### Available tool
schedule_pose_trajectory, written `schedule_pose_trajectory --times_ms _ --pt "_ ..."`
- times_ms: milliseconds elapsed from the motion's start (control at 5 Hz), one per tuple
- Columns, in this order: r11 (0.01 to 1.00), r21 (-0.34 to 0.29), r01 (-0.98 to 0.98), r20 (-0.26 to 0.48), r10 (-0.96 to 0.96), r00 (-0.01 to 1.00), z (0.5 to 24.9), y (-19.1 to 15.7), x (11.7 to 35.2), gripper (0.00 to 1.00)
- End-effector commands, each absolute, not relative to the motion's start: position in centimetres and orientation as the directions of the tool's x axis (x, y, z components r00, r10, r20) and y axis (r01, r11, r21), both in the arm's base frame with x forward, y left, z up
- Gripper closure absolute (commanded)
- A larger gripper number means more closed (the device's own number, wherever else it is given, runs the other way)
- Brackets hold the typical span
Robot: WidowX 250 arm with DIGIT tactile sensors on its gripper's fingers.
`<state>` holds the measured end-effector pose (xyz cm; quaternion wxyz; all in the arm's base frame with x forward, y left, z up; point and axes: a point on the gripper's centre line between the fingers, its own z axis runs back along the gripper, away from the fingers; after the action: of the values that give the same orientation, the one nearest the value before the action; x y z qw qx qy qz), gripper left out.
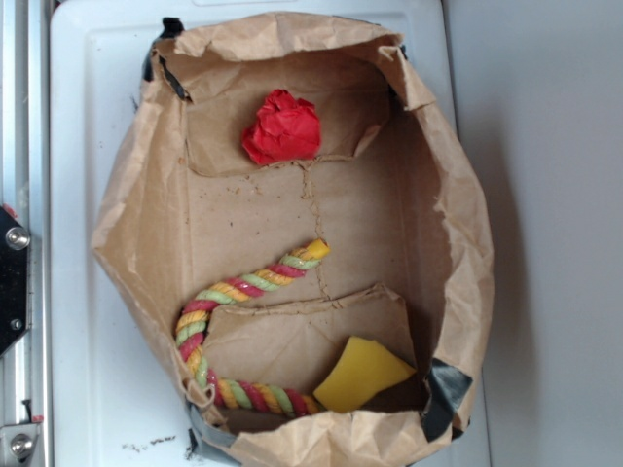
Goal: Grab the red paper.
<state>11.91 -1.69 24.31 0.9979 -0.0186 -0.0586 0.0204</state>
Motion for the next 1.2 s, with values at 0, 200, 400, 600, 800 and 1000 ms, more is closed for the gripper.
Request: schedule_pose_trajectory --times_ms 0,200,400,600,800,1000 --pt "0.998 -0.039 -0.038 0.116 0.043 0.992 24.3 -1.7 11.9 0.0" --pt "0.996 -0.008 -0.093 0.136 0.093 0.986 23.4 -0.6 14.7 0.0" --pt "0.991 -0.022 -0.132 0.157 0.134 0.978 22.5 1.1 17.3 0.0" --pt "0.985 -0.025 -0.169 0.184 0.171 0.968 21.6 2.7 18.7 0.0" --pt "0.972 -0.046 -0.23 0.217 0.235 0.948 20.3 4.3 20.7 0.0" --pt "0.965 -0.056 -0.256 0.22 0.262 0.94 19.4 4.6 22.7 0.0"
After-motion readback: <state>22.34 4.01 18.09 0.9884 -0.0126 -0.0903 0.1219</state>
